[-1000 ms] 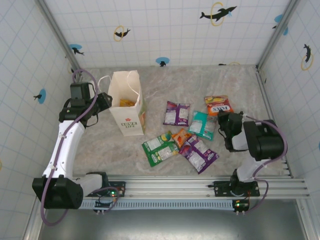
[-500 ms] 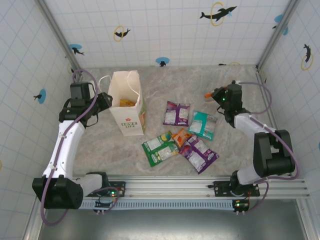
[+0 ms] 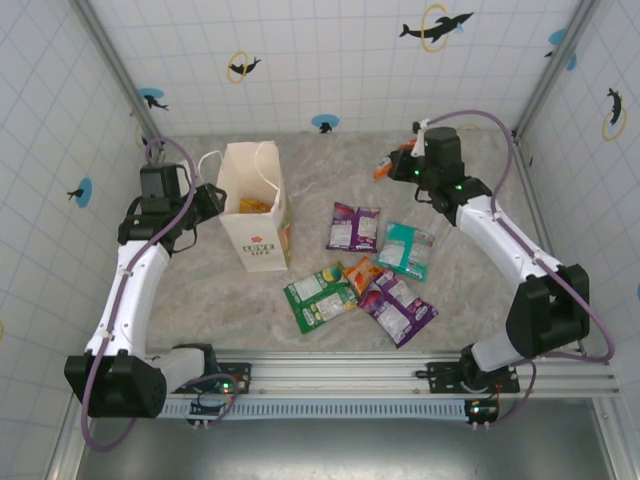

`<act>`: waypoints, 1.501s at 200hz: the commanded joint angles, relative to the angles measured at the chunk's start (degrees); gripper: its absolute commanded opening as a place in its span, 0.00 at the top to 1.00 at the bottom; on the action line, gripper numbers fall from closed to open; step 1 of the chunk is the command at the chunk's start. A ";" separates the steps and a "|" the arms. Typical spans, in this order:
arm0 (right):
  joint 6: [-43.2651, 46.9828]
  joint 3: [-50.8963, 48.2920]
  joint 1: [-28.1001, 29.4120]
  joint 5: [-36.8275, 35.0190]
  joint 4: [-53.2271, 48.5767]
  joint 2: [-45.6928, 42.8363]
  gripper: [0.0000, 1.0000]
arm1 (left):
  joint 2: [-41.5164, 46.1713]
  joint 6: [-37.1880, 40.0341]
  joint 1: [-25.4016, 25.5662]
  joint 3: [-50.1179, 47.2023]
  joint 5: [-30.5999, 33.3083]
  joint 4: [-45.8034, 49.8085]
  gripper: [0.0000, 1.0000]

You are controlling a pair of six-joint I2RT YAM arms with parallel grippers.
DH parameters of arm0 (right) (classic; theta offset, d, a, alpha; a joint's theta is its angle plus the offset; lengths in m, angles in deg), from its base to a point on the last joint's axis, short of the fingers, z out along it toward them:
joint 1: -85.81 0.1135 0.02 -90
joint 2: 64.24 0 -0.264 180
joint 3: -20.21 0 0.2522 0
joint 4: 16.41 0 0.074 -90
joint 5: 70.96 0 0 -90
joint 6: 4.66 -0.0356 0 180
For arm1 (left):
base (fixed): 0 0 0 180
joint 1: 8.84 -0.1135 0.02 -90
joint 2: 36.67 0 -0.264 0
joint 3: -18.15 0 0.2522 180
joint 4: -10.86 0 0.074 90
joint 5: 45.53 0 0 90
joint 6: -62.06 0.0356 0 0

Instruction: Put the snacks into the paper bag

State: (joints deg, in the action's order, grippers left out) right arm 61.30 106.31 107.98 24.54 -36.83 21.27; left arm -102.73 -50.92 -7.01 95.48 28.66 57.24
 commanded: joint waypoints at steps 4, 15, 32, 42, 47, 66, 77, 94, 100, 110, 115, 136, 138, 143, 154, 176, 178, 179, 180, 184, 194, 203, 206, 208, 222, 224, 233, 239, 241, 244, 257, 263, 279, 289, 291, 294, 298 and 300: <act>6.99 9.72 4.16 1.94 -1.04 -0.47 1.00 | 0.12 -0.11 0.24 0.60 -1.56 -1.92 0.57; 8.23 12.72 6.16 1.94 -1.55 0.25 1.00 | 0.19 -0.29 0.24 0.50 -1.85 -2.61 0.58; 9.98 17.77 8.99 1.91 -2.39 1.73 1.00 | 0.18 -0.57 0.20 0.51 -2.14 -3.42 0.61; 10.68 20.51 10.70 1.81 -2.15 2.56 1.00 | 0.09 -0.66 0.27 0.50 -2.35 -3.71 0.63; 11.03 21.78 11.49 1.81 -1.82 3.06 1.00 | -0.03 -0.74 0.22 0.46 -2.53 -3.82 0.63; 12.55 26.71 14.83 1.70 -1.01 4.90 1.00 | -0.34 -0.92 0.26 0.17 -2.92 -4.31 0.66; 13.49 29.40 16.58 1.71 -0.41 6.06 1.00 | -0.51 -1.01 0.26 0.06 -3.15 -4.47 0.69; 14.92 33.66 19.17 2.11 0.45 8.07 1.00 | -0.65 -1.03 0.21 0.15 -3.17 -4.46 0.73; 15.46 35.24 20.00 2.23 0.59 8.86 1.00 | -0.65 -1.10 0.24 0.11 -3.04 -4.60 0.75; 16.36 37.82 21.39 2.49 0.71 10.19 1.00 | -0.69 -1.09 0.21 0.06 -3.04 -4.66 0.77; 16.82 38.96 22.09 2.64 0.99 10.76 1.00 | -0.65 -1.10 0.25 0.02 -3.05 -4.65 0.77; 18.20 42.27 24.65 3.70 2.73 12.83 1.00 | -0.65 -1.14 0.22 -0.42 -3.01 -4.72 0.81; 18.22 42.56 24.78 3.88 2.88 13.01 1.00 | -0.62 -1.18 0.20 -0.45 -3.00 -4.79 0.81; 18.38 43.21 25.36 4.10 3.38 13.45 1.00 | -0.57 -1.26 0.27 -0.54 -3.01 -4.85 0.81; 18.94 44.63 26.48 4.83 4.08 14.55 1.00 | -0.56 -1.32 0.20 -0.71 -2.99 -5.01 0.84; 19.86 47.61 28.38 5.86 5.42 16.61 1.00 | -0.56 -1.45 0.20 -0.83 -3.08 -5.11 0.86; 19.89 47.78 28.54 5.96 5.64 16.75 1.00 | -0.56 -1.43 0.26 -0.89 -3.08 -5.15 0.86; 19.90 47.88 28.58 5.99 5.75 16.86 1.00 | -0.56 -1.44 0.27 -0.90 -3.04 -5.18 0.86; 19.90 47.98 28.65 6.09 5.85 16.91 1.00 | -0.56 -1.45 0.28 -0.90 -3.10 -5.19 0.86; 19.88 48.17 28.95 6.37 6.31 17.19 1.00 | -0.56 -1.43 0.21 -0.90 -3.09 -5.12 0.86; 19.86 48.58 29.49 7.39 7.52 17.91 1.00 | -0.47 -1.45 0.28 -0.88 -3.08 -5.20 0.86; 19.68 49.23 30.05 7.83 8.00 18.63 1.00 | -0.47 -1.42 0.20 -0.94 -3.06 -5.20 0.86; 19.68 49.44 30.13 7.99 8.05 18.90 1.00 | -0.47 -1.44 0.21 -0.94 -3.05 -5.28 0.86; 19.65 49.54 30.17 8.20 8.10 19.07 1.00 | -0.47 -1.45 0.27 -0.96 -3.05 -5.28 0.86; 19.07 49.98 30.47 9.33 8.26 20.39 1.00 | -0.48 -1.45 0.21 -1.03 -3.07 -5.32 0.86; 19.03 49.96 30.47 9.35 8.20 20.52 1.00 | -0.47 -1.45 0.20 -1.00 -3.08 -5.34 0.86; 18.85 49.97 30.52 9.36 7.60 21.36 1.00 | -0.56 -1.45 0.24 -0.98 -3.23 -5.22 0.86; 18.84 49.97 30.50 9.00 6.83 21.87 1.00 | -0.56 -1.45 0.22 -0.97 -3.24 -5.36 0.86; 18.78 50.00 30.52 8.89 6.55 22.01 1.00 | -0.56 -1.45 0.20 -0.99 -3.32 -5.37 0.86; 18.77 49.95 30.52 8.69 6.14 22.27 1.00 | -0.56 -1.45 0.26 -0.96 -3.32 -5.36 0.86; 18.76 49.92 30.47 7.62 3.78 22.91 1.00 | -0.51 -1.52 0.20 -0.99 -3.26 -5.28 0.86; 18.71 49.76 30.47 7.27 2.93 23.18 1.00 | -0.51 -1.53 0.20 -0.95 -3.09 -5.20 0.86; 19.21 49.78 30.49 6.90 0.89 23.63 1.00 | -0.26 -1.53 0.27 -1.06 -2.91 -5.13 0.85; 19.42 49.81 30.39 7.03 -0.24 24.02 1.00 | -0.29 -1.45 0.24 -0.95 -2.91 -5.07 0.85; 19.45 49.76 30.32 7.13 -0.43 24.07 1.00 | -0.29 -1.45 0.23 -0.92 -2.91 -5.10 0.85; 19.46 49.82 30.26 7.39 -0.73 24.20 1.00 | -0.34 -1.41 0.23 -0.91 -2.91 -5.01 0.85; 19.40 49.75 30.13 7.89 -1.05 24.38 1.00 | -0.30 -1.45 0.21 -0.90 -2.91 -5.02 0.85; 19.44 49.77 30.10 8.11 -1.31 24.47 1.00 | -0.30 -1.45 0.24 -0.90 -2.91 -5.00 0.85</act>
State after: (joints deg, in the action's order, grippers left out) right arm 79.95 153.74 138.37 32.16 -37.73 45.38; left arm -103.10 -52.06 -7.01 95.26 26.45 53.15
